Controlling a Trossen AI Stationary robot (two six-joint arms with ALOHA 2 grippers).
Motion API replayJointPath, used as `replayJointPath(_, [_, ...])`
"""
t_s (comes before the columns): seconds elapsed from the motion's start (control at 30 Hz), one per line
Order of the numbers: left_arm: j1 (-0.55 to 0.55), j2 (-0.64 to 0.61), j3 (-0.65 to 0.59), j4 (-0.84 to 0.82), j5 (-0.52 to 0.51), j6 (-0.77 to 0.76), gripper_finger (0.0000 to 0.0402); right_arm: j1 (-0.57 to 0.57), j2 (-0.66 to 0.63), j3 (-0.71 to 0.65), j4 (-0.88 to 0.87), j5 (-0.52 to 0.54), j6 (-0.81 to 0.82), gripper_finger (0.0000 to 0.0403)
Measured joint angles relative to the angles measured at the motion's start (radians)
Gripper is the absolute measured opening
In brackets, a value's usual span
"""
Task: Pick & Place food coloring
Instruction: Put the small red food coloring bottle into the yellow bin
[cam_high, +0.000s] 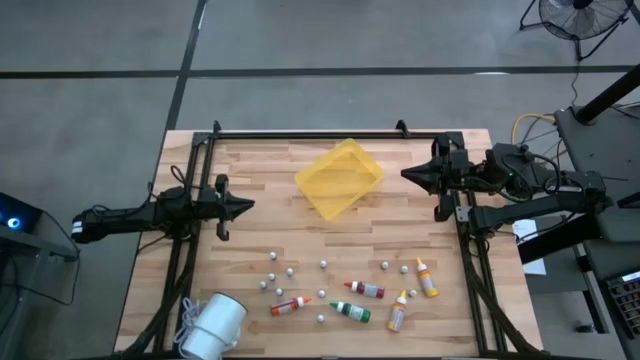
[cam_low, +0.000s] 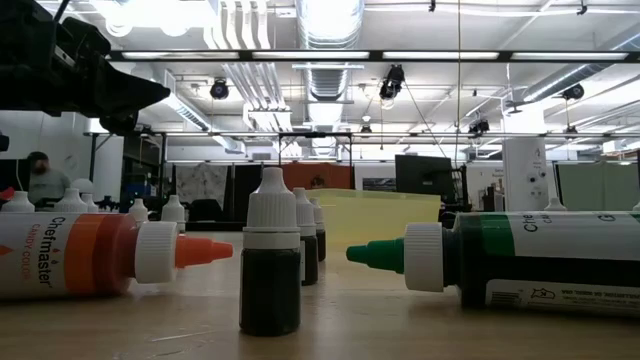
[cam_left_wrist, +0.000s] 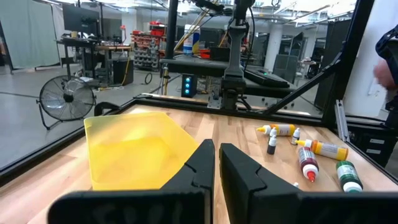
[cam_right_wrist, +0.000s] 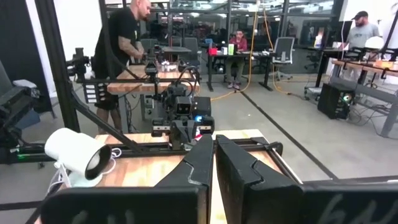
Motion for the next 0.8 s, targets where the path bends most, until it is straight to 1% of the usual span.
replayJointPath(0.17, [0.0,0.0,0.0,0.0,0.0,0.0,0.0,0.0,0.0,0.0,0.0,-0.001,0.004,0.0013])
replayJointPath(0.33, [0.0,0.0,0.0,0.0,0.0,0.0,0.0,0.0,0.0,0.012,-0.001,-0.001,0.053,0.0013])
replayJointPath(0.67, [0.001,0.0,0.0,0.0,0.0,0.0,0.0,0.0,0.0,0.073,-0.006,-0.001,0.057,0.0013])
replayJointPath(0.8, [0.001,0.0,0.0,0.0,0.001,0.0,0.0,0.0,0.029,0.121,-0.011,-0.001,0.08,0.0013])
